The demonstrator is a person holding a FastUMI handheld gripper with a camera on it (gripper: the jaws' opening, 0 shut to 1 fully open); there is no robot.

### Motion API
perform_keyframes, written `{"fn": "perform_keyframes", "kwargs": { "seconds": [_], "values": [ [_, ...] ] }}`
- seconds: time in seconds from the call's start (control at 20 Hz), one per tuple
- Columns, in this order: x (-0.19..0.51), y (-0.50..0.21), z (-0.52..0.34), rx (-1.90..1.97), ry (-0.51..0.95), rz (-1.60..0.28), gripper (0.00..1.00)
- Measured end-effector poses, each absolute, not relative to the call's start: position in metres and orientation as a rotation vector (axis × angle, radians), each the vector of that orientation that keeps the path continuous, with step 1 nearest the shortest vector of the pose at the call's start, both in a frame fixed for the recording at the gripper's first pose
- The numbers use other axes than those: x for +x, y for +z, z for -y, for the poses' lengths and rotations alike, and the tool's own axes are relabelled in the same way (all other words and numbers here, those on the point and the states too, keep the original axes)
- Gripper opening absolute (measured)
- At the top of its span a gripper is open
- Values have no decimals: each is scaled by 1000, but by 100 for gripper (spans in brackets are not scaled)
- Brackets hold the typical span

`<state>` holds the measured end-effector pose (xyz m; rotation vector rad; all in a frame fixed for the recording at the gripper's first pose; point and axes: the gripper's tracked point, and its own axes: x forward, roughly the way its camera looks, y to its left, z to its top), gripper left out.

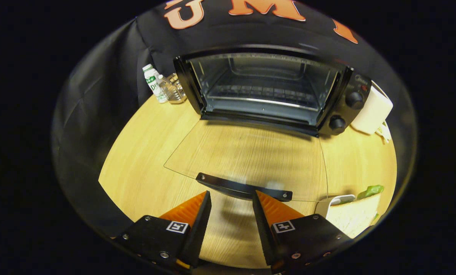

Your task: Open the toaster oven, put the food inside, and close the toaster oven door.

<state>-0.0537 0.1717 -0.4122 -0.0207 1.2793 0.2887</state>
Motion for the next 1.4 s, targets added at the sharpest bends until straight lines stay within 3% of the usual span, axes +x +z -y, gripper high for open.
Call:
{"fn": "perform_keyframes", "kwargs": {
  "seconds": [0.25, 0.45, 0.75, 1.0, 1.4],
  "values": [
    [-47, -405, -179, 127, 304, -1293, 64],
    [-41, -358, -152, 207, 329, -1258, 75],
    [-37, -306, -39, 152, 263, -1249, 88],
    [-39, -310, 38, 96, 188, -1288, 91],
    [-81, -379, 69, 254, 185, -1523, 91]
  ]
}}
